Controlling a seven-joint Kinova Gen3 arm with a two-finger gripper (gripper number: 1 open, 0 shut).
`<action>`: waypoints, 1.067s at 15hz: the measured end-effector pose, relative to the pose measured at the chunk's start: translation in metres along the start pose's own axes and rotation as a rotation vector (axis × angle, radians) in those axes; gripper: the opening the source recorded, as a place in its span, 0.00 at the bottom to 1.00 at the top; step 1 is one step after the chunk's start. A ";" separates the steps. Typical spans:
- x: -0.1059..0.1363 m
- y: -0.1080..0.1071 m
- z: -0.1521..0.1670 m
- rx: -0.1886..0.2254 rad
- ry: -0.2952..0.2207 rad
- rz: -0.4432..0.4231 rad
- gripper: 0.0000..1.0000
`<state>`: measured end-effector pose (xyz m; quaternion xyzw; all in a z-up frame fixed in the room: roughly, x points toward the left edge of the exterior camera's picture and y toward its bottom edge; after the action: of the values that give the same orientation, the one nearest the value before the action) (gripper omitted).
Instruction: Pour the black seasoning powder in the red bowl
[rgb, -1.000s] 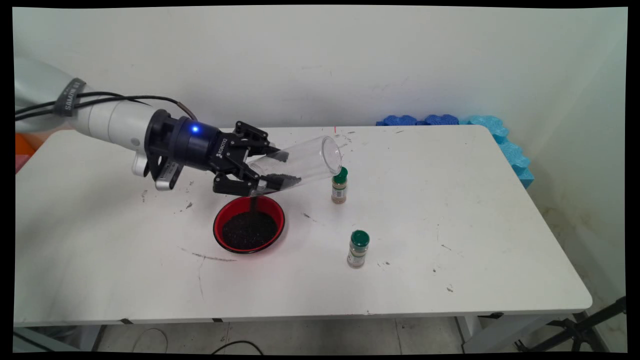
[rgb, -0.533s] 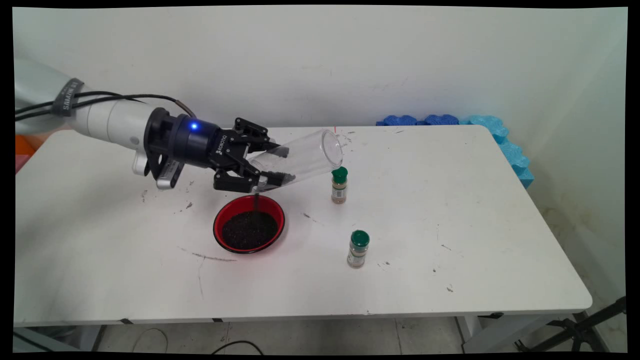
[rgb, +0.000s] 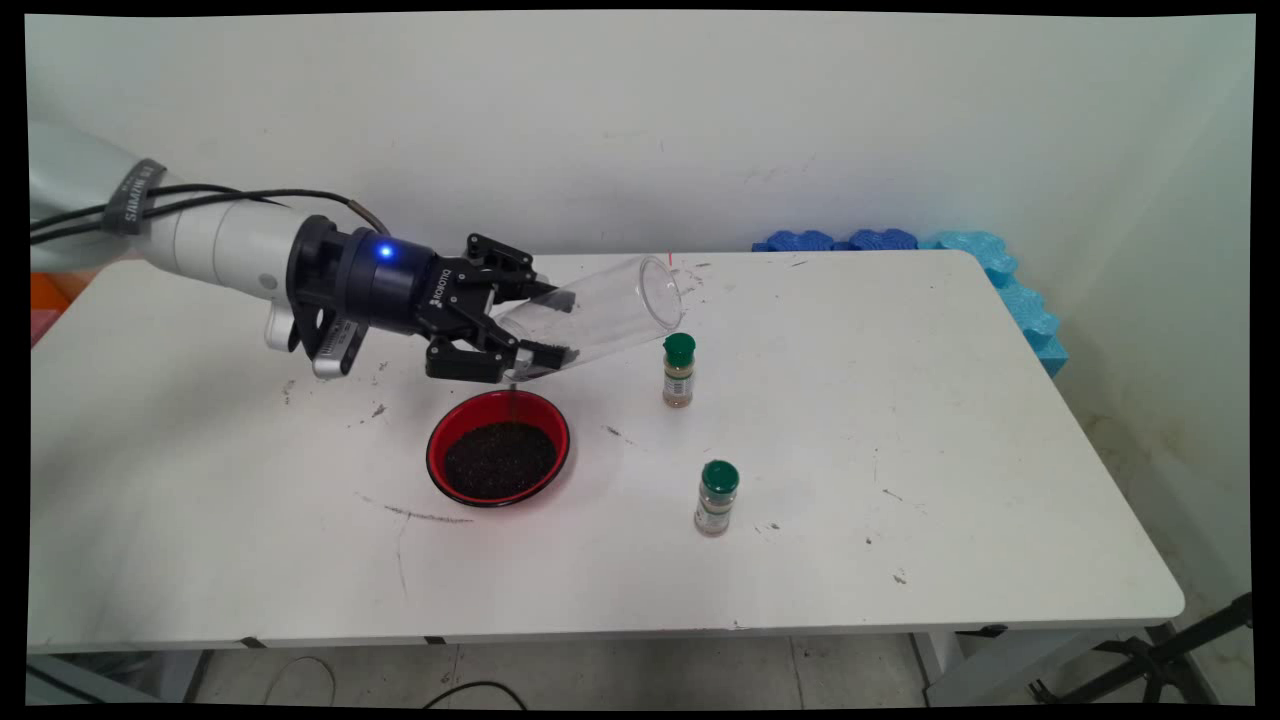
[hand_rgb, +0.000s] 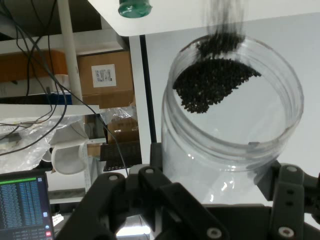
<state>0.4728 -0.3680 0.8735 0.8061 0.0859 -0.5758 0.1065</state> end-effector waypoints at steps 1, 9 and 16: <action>0.001 0.000 0.000 -0.001 0.002 0.000 0.00; 0.004 0.001 -0.004 0.001 0.007 0.019 0.00; 0.005 0.002 -0.005 -0.004 0.016 0.039 0.00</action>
<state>0.4797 -0.3686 0.8702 0.8118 0.0721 -0.5671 0.1189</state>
